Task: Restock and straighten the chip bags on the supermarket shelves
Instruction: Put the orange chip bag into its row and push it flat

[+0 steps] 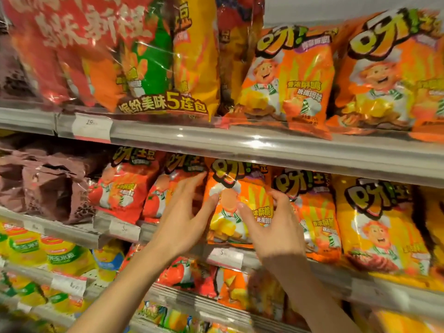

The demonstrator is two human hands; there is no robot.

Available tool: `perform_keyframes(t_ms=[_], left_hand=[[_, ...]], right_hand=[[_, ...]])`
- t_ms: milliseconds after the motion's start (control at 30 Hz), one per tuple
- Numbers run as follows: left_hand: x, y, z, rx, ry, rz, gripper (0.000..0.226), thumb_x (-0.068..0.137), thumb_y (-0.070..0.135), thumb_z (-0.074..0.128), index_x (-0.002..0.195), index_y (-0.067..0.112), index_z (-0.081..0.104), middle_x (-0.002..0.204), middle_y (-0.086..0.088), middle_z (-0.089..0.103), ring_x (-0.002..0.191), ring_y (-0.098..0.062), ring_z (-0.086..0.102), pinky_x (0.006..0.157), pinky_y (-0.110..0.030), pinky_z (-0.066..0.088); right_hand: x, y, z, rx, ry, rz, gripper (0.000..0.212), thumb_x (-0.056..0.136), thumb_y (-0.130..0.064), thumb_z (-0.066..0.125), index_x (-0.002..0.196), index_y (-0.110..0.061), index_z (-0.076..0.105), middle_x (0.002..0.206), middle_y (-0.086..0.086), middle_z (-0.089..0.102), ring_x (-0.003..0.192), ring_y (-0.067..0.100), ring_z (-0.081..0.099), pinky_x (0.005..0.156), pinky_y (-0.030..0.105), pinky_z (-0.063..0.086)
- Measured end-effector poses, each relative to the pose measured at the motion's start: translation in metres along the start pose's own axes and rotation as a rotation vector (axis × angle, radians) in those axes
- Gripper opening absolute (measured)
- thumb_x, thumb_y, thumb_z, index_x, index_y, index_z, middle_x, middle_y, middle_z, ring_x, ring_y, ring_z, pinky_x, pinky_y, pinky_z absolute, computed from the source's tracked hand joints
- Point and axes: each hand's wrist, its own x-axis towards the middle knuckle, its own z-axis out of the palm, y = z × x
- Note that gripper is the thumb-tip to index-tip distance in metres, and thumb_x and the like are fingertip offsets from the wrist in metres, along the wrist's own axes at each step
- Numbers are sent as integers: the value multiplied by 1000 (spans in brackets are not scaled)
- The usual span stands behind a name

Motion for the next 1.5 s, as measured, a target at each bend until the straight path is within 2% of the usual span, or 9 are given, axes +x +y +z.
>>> perform_keyframes(t_ms=[133, 233, 467, 667, 733, 867, 1000, 1233, 1500], left_hand=[[10, -20, -9, 140, -69, 174, 56, 96, 41, 65, 146, 20, 50, 140, 0, 49, 131, -13, 46, 109, -19, 29], [16, -33, -12, 297, -167, 322, 58, 94, 50, 58, 143, 20, 55, 141, -3, 54, 132, -24, 47, 111, -38, 35], [21, -50, -8, 438, -248, 463, 64, 89, 48, 66, 144, 16, 55, 141, -15, 55, 127, -38, 52, 105, -55, 40], [18, -58, -3, 440, -266, 527, 65, 95, 56, 52, 150, 21, 49, 150, -10, 49, 136, -30, 48, 117, -53, 29], [19, -61, 0, 449, -268, 542, 65, 98, 59, 46, 153, 25, 42, 154, -6, 44, 141, -26, 43, 122, -51, 21], [22, -63, 5, 478, -275, 533, 66, 99, 61, 41, 154, 25, 41, 154, -7, 45, 142, -26, 41, 122, -54, 20], [19, -64, 11, 523, -284, 512, 68, 97, 62, 34, 149, 21, 48, 148, -10, 52, 137, -29, 48, 120, -58, 24], [17, -66, 13, 554, -259, 530, 67, 95, 60, 37, 145, 18, 54, 140, -11, 58, 131, -29, 55, 118, -59, 29], [11, -64, 14, 542, -233, 503, 64, 94, 54, 48, 145, 16, 53, 142, -11, 56, 133, -30, 53, 119, -57, 26]], right_hand=[[5, -11, 11, -125, 52, 59, 83, 83, -74, 56, 144, -19, 41, 145, 1, 53, 130, 25, 53, 96, 38, 45], [4, -17, 17, -186, 76, 82, 83, 85, -72, 57, 144, -16, 41, 144, 4, 54, 129, 26, 54, 97, 38, 45], [0, -23, 26, -221, 80, 113, 82, 88, -73, 51, 148, -18, 35, 150, 3, 48, 133, 26, 50, 102, 40, 44], [-15, -21, 10, -294, 43, -37, 87, 89, -80, 39, 154, -25, 26, 156, -1, 39, 139, 19, 43, 104, 34, 40], [-20, -17, 4, -338, 28, -92, 85, 91, -79, 38, 155, -25, 25, 155, -2, 38, 140, 16, 40, 106, 31, 37], [-26, -5, -8, -553, 71, -254, 76, 97, -68, 41, 154, -18, 33, 150, 3, 42, 137, 19, 39, 109, 34, 36], [-27, 10, -13, -747, -3, -388, 75, 100, -66, 33, 155, -15, 35, 160, 7, 36, 149, 24, 28, 122, 40, 17], [-19, 32, 0, -795, -142, -336, 74, 101, -68, 13, 161, -24, 6, 169, -3, 4, 155, 15, -11, 124, 48, -1], [-15, 38, 8, -733, -125, -304, 73, 99, -71, 7, 160, -33, -5, 168, -10, -9, 151, 8, -24, 123, 51, -8]])
